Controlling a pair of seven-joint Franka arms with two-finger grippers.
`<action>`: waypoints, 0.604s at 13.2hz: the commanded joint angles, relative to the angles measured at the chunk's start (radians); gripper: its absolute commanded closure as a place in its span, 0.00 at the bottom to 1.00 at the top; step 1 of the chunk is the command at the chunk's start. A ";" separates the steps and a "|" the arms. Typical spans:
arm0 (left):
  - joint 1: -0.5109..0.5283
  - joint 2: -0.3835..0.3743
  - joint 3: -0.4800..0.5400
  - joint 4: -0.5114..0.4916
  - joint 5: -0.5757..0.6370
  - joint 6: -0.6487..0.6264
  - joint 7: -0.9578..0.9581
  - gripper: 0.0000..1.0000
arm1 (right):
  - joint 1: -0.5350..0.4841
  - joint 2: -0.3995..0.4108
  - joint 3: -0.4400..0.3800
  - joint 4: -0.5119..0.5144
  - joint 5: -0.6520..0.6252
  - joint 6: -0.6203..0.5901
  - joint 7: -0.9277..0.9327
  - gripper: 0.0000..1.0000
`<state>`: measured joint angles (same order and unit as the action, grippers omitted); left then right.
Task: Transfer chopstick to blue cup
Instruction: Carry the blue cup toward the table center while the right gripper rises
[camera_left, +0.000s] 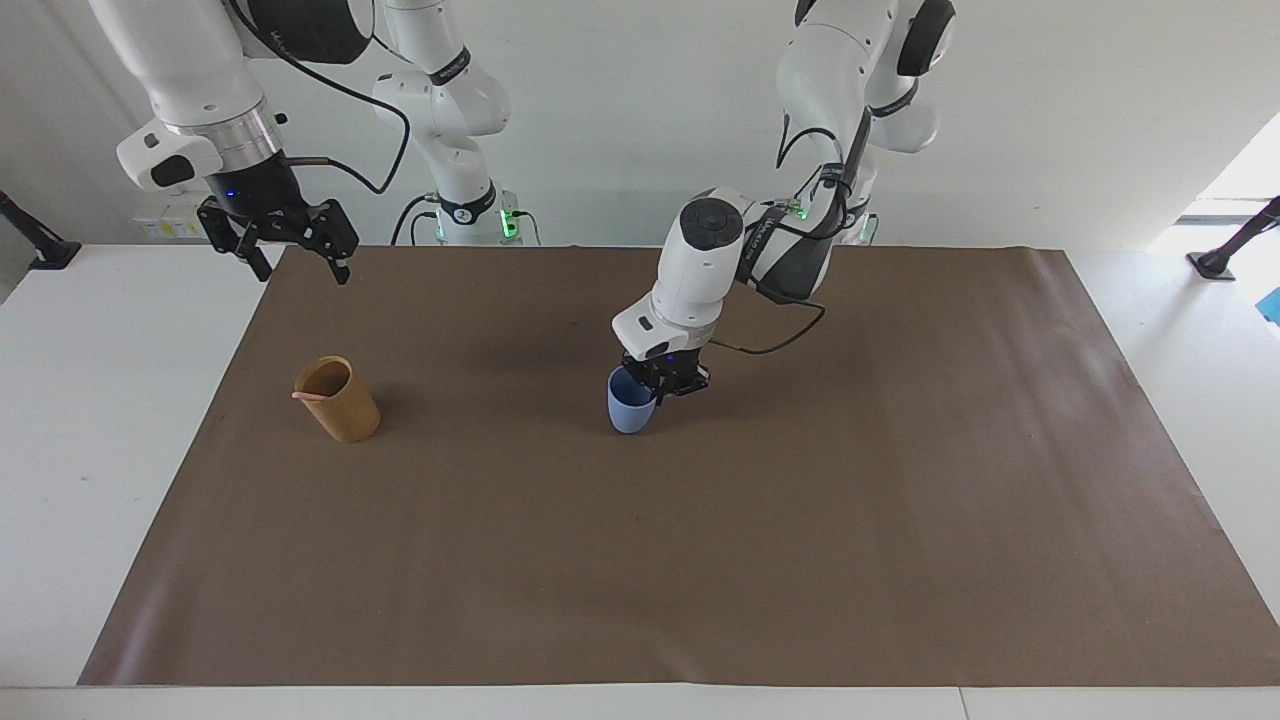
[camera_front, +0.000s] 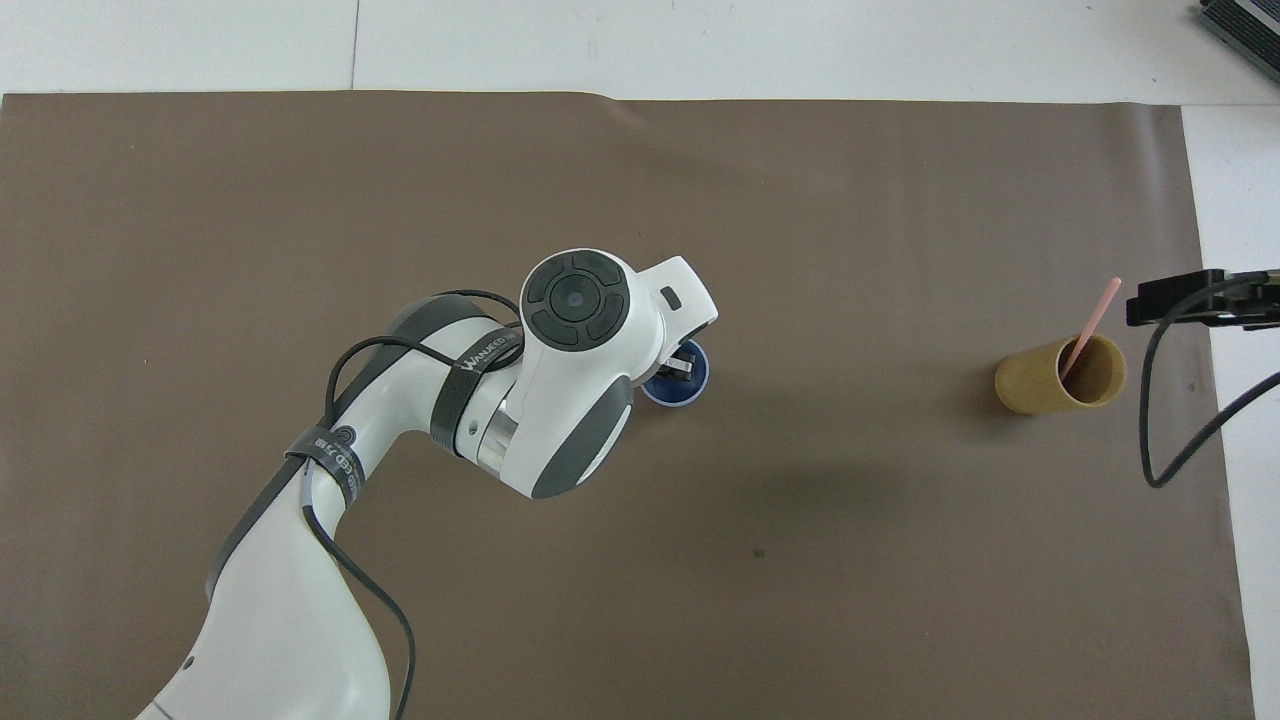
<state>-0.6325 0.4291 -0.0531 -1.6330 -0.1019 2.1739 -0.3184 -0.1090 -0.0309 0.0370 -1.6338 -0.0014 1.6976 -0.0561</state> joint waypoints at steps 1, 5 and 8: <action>-0.016 0.011 0.015 0.018 -0.018 0.004 -0.016 0.86 | -0.026 0.014 0.000 -0.038 0.021 0.107 -0.111 0.00; -0.012 0.014 0.015 0.019 -0.038 0.041 -0.125 0.00 | -0.043 0.042 0.000 -0.115 0.023 0.293 -0.233 0.00; -0.003 -0.021 0.021 0.019 -0.039 -0.024 -0.129 0.00 | -0.073 0.055 0.000 -0.190 0.023 0.420 -0.283 0.00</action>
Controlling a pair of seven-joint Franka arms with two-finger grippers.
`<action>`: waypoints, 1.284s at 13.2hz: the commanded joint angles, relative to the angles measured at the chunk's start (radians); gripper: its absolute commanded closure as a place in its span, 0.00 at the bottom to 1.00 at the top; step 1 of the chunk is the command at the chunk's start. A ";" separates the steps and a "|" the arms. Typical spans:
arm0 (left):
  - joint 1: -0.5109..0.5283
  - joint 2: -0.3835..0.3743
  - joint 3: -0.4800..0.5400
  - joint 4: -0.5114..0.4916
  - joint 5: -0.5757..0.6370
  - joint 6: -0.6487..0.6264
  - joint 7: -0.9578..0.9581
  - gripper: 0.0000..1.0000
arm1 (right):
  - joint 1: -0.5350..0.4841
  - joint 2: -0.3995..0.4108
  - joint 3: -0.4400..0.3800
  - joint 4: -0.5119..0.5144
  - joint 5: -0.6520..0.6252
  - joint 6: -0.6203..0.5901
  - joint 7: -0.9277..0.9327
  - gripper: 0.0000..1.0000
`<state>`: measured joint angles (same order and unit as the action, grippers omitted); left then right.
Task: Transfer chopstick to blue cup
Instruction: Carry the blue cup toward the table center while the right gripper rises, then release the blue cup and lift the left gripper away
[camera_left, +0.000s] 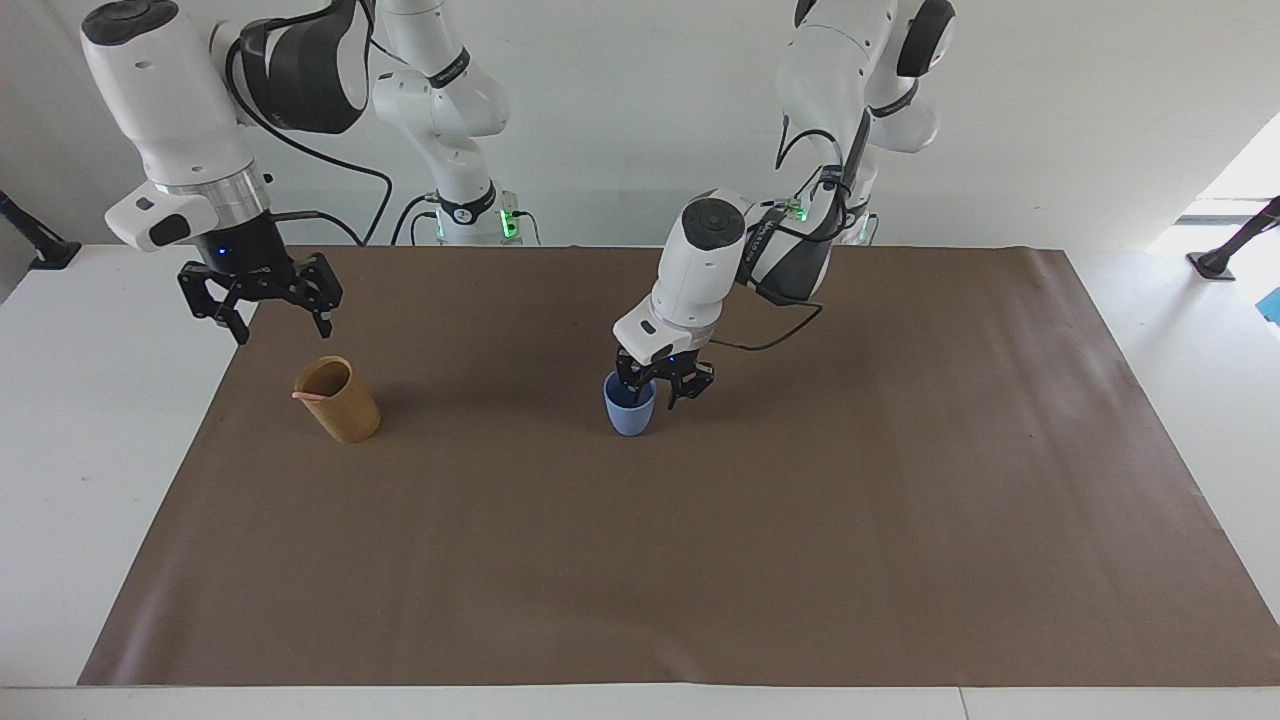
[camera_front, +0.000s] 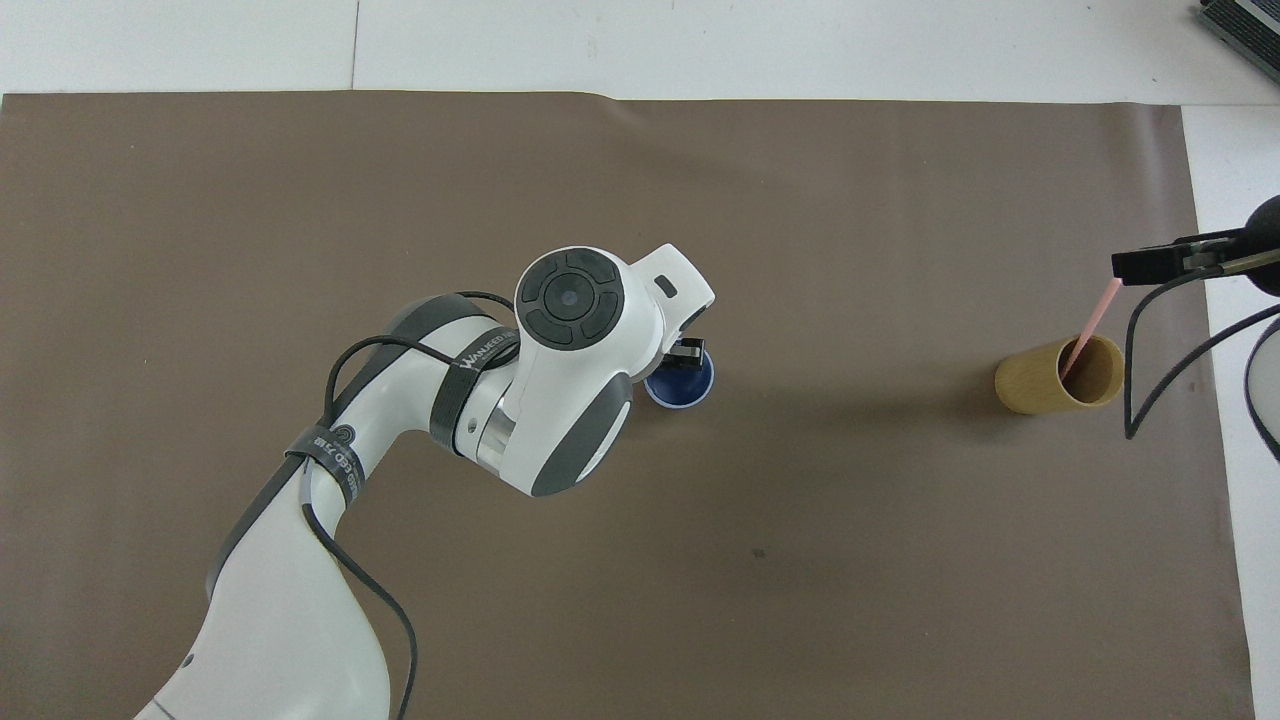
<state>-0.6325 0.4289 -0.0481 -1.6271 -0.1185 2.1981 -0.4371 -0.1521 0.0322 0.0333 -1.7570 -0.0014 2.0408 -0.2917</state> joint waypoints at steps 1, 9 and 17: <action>-0.001 -0.039 0.022 0.013 -0.023 -0.085 -0.011 0.00 | -0.035 -0.008 0.004 -0.094 0.023 0.117 -0.047 0.00; 0.218 -0.235 0.034 0.007 -0.010 -0.406 0.144 0.00 | -0.041 0.014 0.004 -0.176 0.024 0.251 -0.033 0.33; 0.477 -0.291 0.036 -0.051 0.069 -0.532 0.440 0.00 | -0.041 -0.003 0.004 -0.231 0.093 0.245 -0.029 0.46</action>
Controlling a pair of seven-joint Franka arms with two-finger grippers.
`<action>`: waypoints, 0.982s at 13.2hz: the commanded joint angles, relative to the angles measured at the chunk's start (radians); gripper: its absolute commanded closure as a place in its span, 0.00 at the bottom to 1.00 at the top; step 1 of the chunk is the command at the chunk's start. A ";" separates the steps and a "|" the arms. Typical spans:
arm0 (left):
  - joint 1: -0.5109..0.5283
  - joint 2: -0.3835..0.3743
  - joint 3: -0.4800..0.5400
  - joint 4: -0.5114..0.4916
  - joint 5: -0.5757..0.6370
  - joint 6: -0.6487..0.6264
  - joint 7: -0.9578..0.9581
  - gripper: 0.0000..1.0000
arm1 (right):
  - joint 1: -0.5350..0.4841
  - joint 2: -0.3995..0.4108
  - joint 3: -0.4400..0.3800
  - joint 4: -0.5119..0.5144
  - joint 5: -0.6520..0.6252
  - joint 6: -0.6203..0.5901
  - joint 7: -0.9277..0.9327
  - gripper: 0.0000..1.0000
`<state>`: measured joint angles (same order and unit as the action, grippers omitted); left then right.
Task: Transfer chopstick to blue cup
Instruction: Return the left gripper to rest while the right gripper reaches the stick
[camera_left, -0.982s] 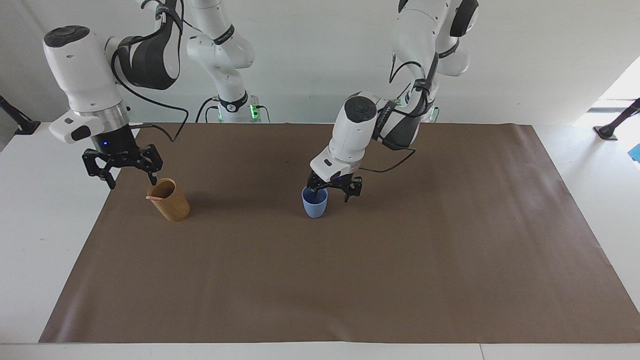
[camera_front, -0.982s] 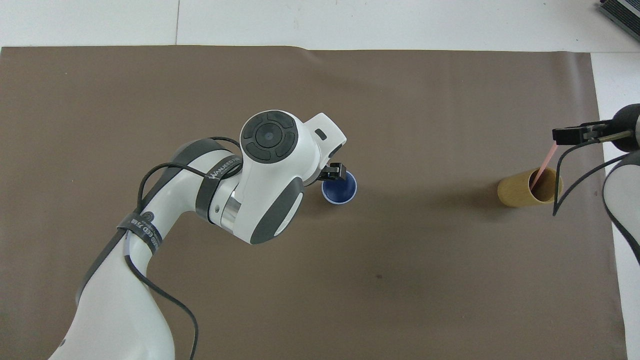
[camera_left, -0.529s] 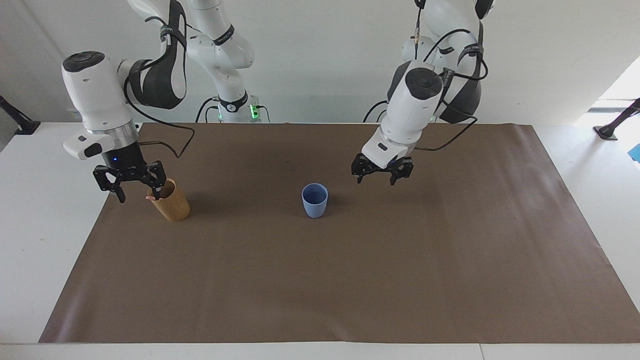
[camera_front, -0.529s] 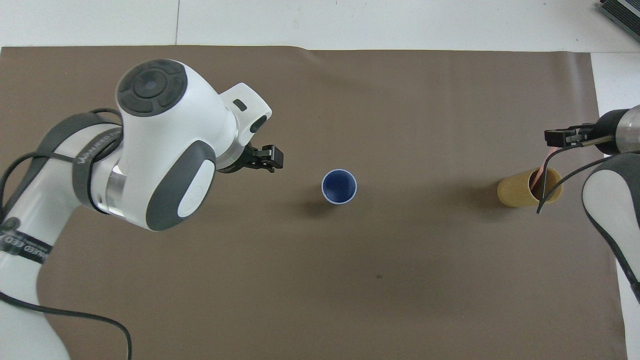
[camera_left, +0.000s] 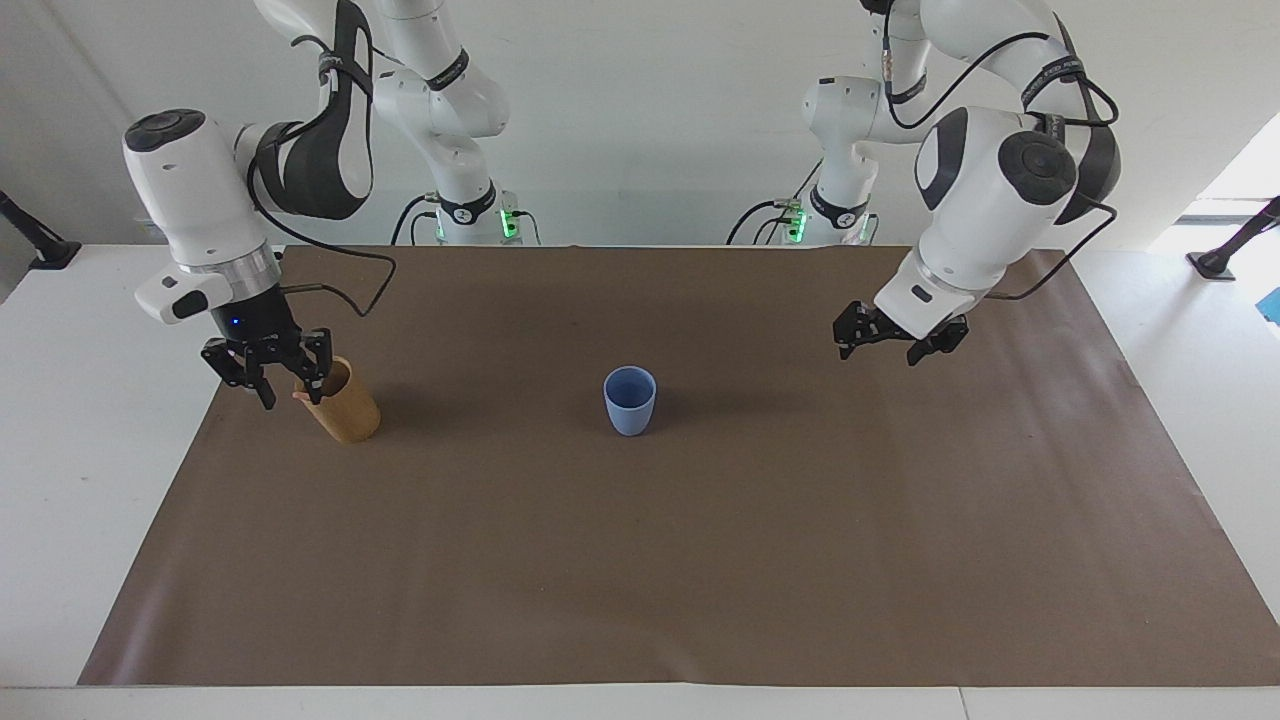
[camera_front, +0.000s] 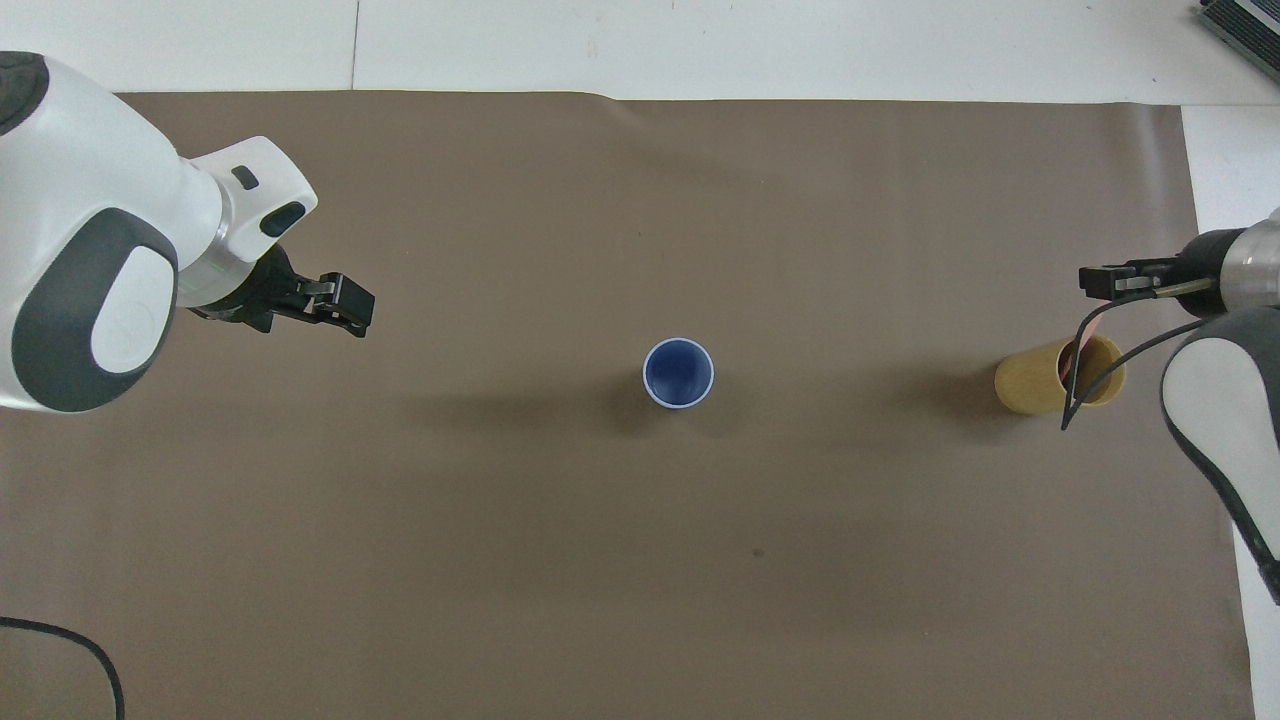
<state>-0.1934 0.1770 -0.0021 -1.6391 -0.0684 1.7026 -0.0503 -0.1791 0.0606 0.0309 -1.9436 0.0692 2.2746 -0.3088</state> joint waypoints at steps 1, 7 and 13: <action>0.070 -0.048 -0.010 -0.039 0.019 -0.058 0.097 0.00 | -0.016 -0.036 0.004 -0.048 0.023 0.013 -0.013 0.48; 0.135 -0.140 -0.013 -0.024 0.075 -0.063 0.185 0.00 | -0.028 -0.038 0.006 -0.051 0.023 0.013 -0.030 0.79; 0.127 -0.235 -0.019 0.059 0.076 -0.183 0.184 0.00 | -0.028 -0.039 0.006 -0.031 0.024 0.014 -0.020 1.00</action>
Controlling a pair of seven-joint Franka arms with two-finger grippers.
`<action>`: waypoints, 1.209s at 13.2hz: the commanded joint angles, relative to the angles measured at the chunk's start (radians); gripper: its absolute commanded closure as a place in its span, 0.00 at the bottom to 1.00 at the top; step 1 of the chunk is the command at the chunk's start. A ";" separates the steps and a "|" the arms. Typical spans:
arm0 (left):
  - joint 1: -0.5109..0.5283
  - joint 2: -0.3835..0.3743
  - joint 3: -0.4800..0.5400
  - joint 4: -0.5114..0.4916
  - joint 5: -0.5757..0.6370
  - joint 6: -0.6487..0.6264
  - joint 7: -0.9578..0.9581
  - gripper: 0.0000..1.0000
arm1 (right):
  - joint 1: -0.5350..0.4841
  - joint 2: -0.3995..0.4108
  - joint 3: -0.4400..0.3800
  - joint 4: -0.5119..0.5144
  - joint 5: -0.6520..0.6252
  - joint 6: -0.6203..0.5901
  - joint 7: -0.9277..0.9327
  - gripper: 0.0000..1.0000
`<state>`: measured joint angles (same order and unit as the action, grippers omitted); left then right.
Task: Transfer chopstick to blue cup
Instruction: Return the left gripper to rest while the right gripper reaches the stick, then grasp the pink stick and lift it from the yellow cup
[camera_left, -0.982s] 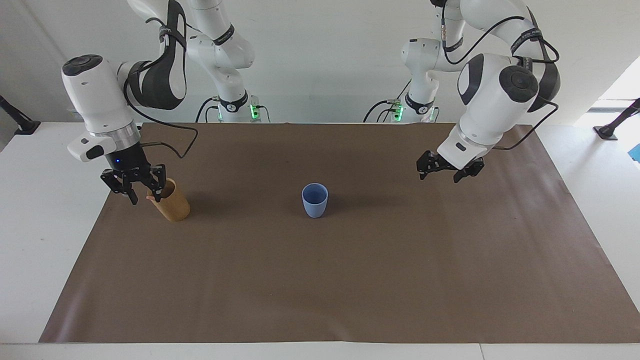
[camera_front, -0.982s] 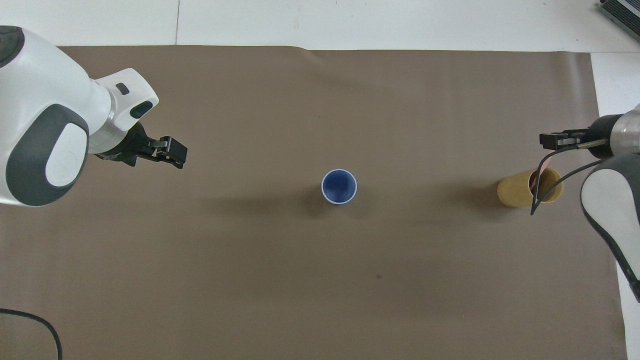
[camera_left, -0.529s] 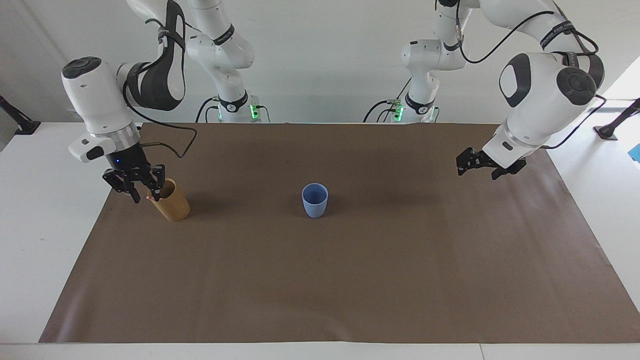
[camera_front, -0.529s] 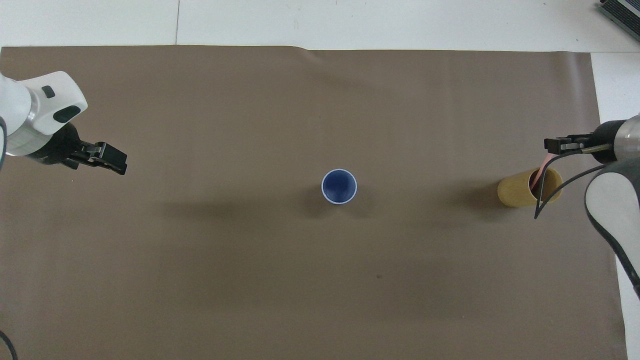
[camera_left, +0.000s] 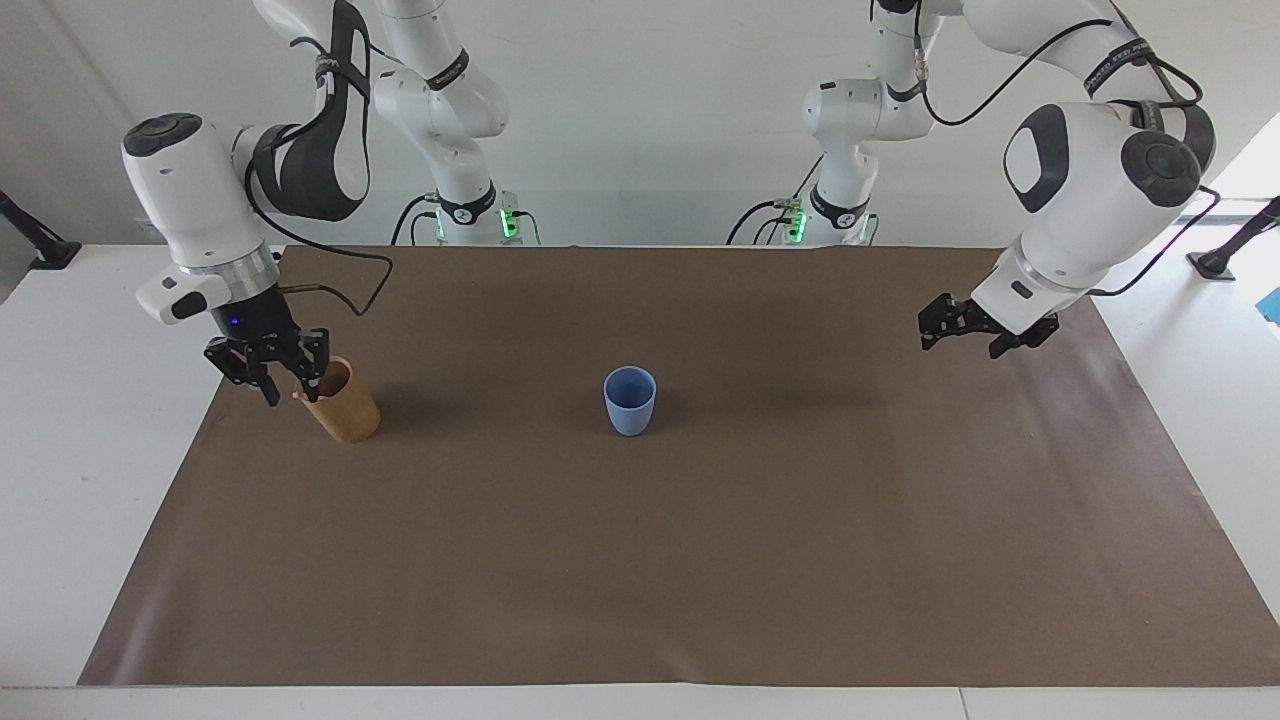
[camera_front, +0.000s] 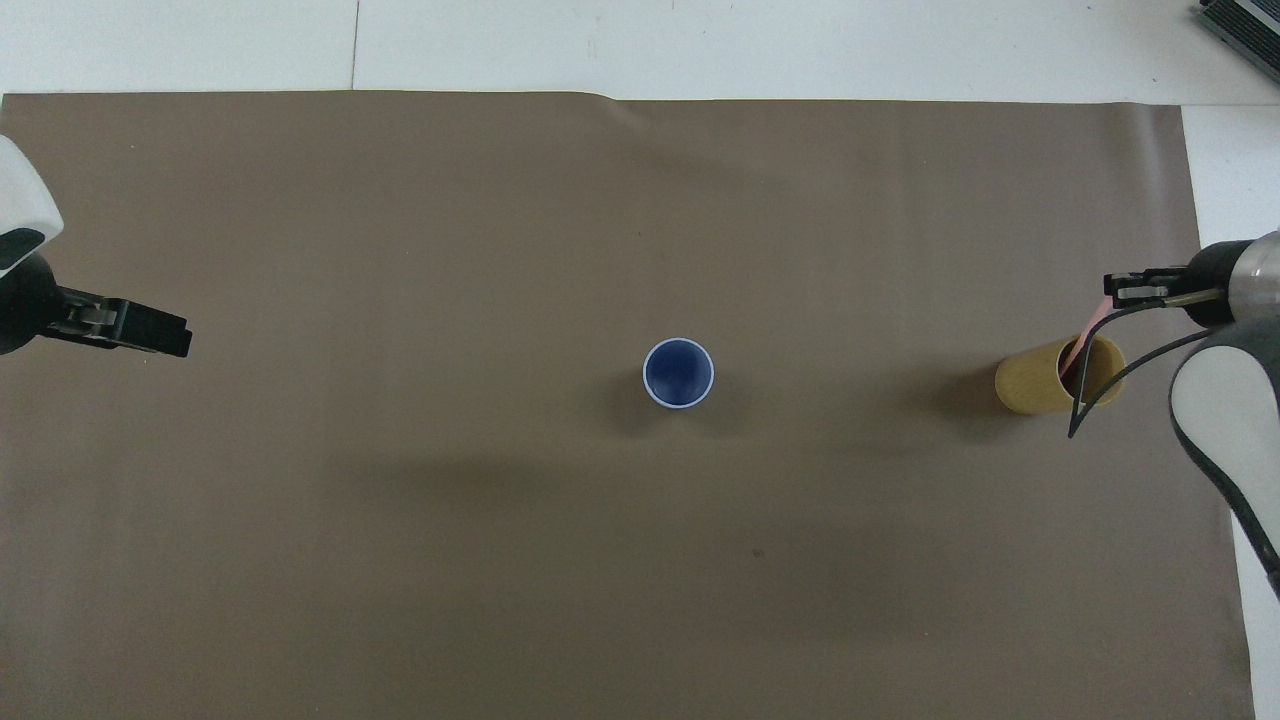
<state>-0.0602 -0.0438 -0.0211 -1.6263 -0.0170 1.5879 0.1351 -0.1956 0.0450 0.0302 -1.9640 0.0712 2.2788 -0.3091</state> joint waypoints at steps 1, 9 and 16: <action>-0.007 -0.011 -0.002 0.084 0.032 -0.112 -0.002 0.00 | -0.010 -0.025 0.007 0.002 0.022 0.007 -0.016 1.00; -0.006 -0.031 -0.014 0.100 0.020 -0.135 -0.003 0.00 | 0.030 -0.152 0.028 0.108 0.004 -0.169 -0.018 1.00; 0.017 -0.062 -0.003 0.051 -0.021 -0.111 -0.002 0.00 | 0.050 -0.163 0.059 0.166 0.021 -0.309 0.004 1.00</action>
<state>-0.0584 -0.0704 -0.0206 -1.5384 -0.0251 1.4704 0.1339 -0.1490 -0.1184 0.0679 -1.8156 0.0721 2.0102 -0.3094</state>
